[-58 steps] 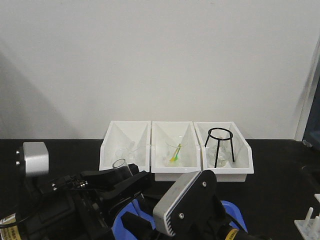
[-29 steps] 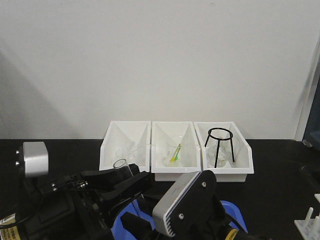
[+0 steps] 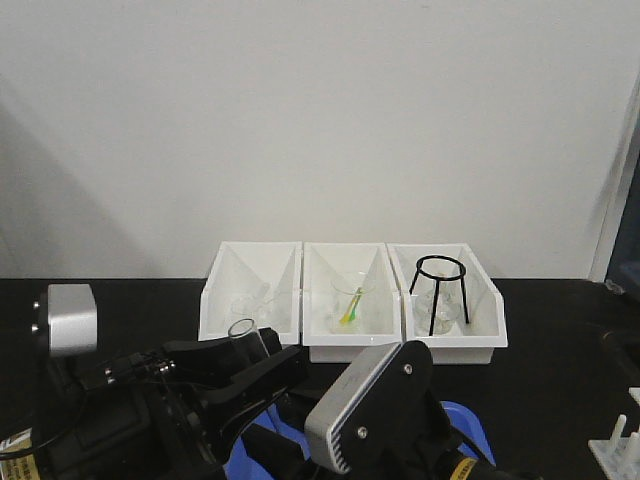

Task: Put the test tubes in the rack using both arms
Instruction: 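Grasp the tube with the right gripper and open the left gripper, then move the held tube with the right gripper toward the white rack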

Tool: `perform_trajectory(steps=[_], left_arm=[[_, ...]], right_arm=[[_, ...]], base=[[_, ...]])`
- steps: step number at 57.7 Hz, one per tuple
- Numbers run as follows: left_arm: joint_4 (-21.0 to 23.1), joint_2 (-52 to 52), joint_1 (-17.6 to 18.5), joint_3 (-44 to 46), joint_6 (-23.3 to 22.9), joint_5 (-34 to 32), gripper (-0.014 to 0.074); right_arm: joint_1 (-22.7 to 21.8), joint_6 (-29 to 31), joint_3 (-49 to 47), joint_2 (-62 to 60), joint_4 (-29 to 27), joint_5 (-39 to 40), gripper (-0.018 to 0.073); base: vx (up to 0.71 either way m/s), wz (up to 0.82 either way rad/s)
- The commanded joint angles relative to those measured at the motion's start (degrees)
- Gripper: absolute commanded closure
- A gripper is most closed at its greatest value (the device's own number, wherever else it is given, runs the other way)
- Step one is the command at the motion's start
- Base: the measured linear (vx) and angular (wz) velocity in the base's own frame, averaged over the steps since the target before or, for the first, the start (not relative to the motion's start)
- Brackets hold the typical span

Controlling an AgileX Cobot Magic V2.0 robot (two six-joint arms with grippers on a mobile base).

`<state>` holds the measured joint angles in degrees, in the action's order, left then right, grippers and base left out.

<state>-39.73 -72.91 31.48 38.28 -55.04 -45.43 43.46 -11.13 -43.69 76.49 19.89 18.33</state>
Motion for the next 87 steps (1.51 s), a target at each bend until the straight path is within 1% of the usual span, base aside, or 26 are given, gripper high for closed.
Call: perform_trajectory(steps=[1, 5, 9, 20, 24, 29, 43, 47, 56, 63, 67, 68, 76, 80, 84, 87], left_arm=[[1.4, 1.4, 0.5, 1.7, -0.6, -4.4, 0.0149], [1.4, 1.4, 0.5, 1.7, -0.6, -4.4, 0.0108], [1.5, 1.4, 0.5, 1.7, -0.6, -4.6, 0.0085], [4.2, 1.4, 0.4, 1.7, -0.4, -5.1, 0.0080], [5.4, 1.4, 0.4, 1.7, 0.8, -5.6, 0.0080], [6.8, 1.5, 0.4, 1.8, 4.0, -6.8, 0.0080], [11.2, 1.5, 0.4, 1.8, 5.6, -12.0, 0.0080], [12.6, 1.5, 0.4, 1.8, 6.8, -13.2, 0.0080], [16.1, 1.5, 0.4, 1.8, 7.1, -19.0, 0.0080], [18.2, 1.5, 0.4, 1.8, 8.6, -26.2, 0.0081], [18.5, 1.5, 0.4, 1.8, 9.4, -31.9, 0.0081], [18.4, 1.5, 0.4, 1.8, 9.7, -33.4, 0.0081], [18.3, 3.8, 0.4, 1.8, 10.0, -33.4, 0.0081], [18.4, 5.2, 0.4, 1.8, 10.1, -33.3, 0.0081], [18.3, 6.3, 0.4, 1.8, 10.9, -33.3, 0.0081], [18.1, 7.2, 0.4, 1.7, 12.0, -33.0, 0.0081]], right_arm=[[-0.2, 0.2, -2.1, -1.5, -1.0, 4.6, 0.0570], [-0.2, 0.2, -2.1, -1.5, -1.0, 4.6, 0.0570], [-0.2, 0.2, -2.1, -1.5, -1.0, 4.6, 0.0570], [-0.2, 0.2, -2.1, -1.5, -0.9, 4.5, 0.0570], [-0.2, 0.2, -2.1, -1.5, -0.9, 4.5, 0.0570], [-0.2, 0.2, -2.1, -1.5, -0.9, 4.5, 0.0570], [-0.2, 0.2, -2.1, -1.5, -0.9, 4.5, 0.0570], [-0.2, 0.2, -2.1, -1.5, -0.9, 4.5, 0.0570], [-0.2, 0.2, -2.1, -1.5, -0.9, 4.5, 0.0570], [-0.2, 0.2, -2.1, -1.5, -1.0, 4.5, 0.0570], [-0.2, 0.2, -2.1, -1.5, -1.2, 4.5, 0.0570], [-0.2, 0.2, -2.1, -1.5, -1.4, 4.6, 0.0570], [-0.2, 0.3, -2.1, -1.5, -5.3, 6.1, 0.0570], [-0.2, 0.3, -2.1, -1.5, -7.8, 8.1, 0.0570], [-0.2, 0.5, -2.1, -1.5, -11.4, 11.0, 0.0570], [-0.3, 1.1, -2.1, -1.5, -15.5, 13.9, 0.0570]], base=[[0.00, 0.00], [0.00, 0.00], [0.00, 0.00], [0.00, 0.00], [0.00, 0.00], [0.00, 0.00], [0.00, 0.00], [0.00, 0.00], [0.00, 0.00], [0.00, 0.00], [0.00, 0.00], [0.00, 0.00], [0.00, 0.00], [0.00, 0.00], [0.00, 0.00], [0.00, 0.00]])
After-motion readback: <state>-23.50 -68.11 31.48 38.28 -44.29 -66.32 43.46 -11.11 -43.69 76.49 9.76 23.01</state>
